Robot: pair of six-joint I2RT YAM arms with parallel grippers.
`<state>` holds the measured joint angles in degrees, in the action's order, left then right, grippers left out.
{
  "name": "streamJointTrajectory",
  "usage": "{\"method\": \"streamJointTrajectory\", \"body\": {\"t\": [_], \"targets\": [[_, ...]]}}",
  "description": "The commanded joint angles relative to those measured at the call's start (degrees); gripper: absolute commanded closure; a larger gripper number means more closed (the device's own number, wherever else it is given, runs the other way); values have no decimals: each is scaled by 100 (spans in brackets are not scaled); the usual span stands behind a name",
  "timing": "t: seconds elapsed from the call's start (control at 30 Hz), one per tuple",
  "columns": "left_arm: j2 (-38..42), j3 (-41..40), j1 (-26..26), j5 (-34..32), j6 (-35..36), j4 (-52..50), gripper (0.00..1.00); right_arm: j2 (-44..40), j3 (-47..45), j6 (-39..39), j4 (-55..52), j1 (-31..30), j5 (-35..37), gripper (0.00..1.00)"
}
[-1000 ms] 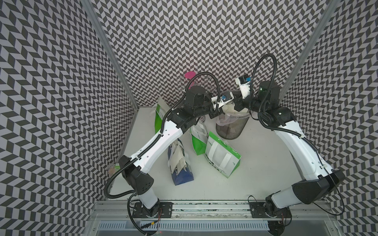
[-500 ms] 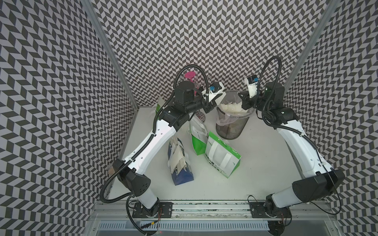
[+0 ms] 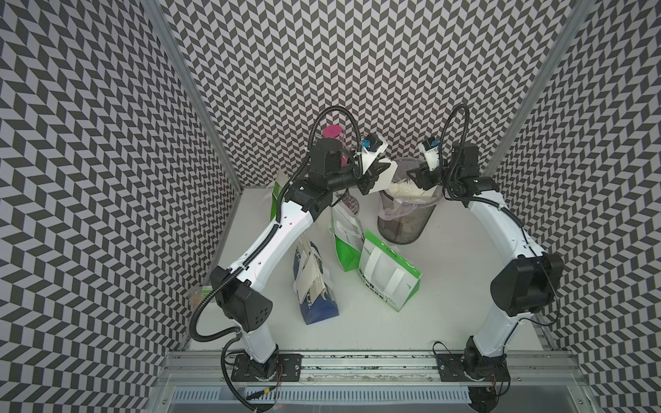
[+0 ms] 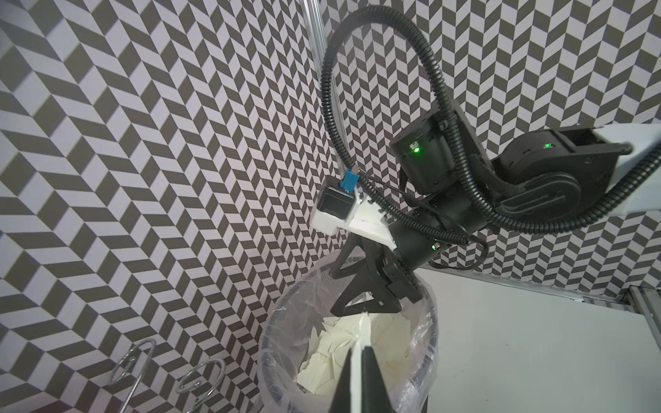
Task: Shred takeout receipts and throw away
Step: Place the takeout receipt in the trash bin, then shred the takeout receipt.
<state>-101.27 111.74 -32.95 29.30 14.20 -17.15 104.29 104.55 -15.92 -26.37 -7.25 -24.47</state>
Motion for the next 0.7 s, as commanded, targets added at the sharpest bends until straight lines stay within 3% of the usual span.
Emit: {"method": "streamJointTrajectory", "body": {"t": [0.0,0.3,0.67], "targets": [[-216,300,59,165,-284,89,100,-133,302,-162,64,65,-611,40],[-575,595,234,973,-497,224,100,-1385,-1260,367,1754,112,-3515,32],[-727,873,263,1842,-319,-140,100,-1010,-742,-29,1292,-29,-4095,39]]}}
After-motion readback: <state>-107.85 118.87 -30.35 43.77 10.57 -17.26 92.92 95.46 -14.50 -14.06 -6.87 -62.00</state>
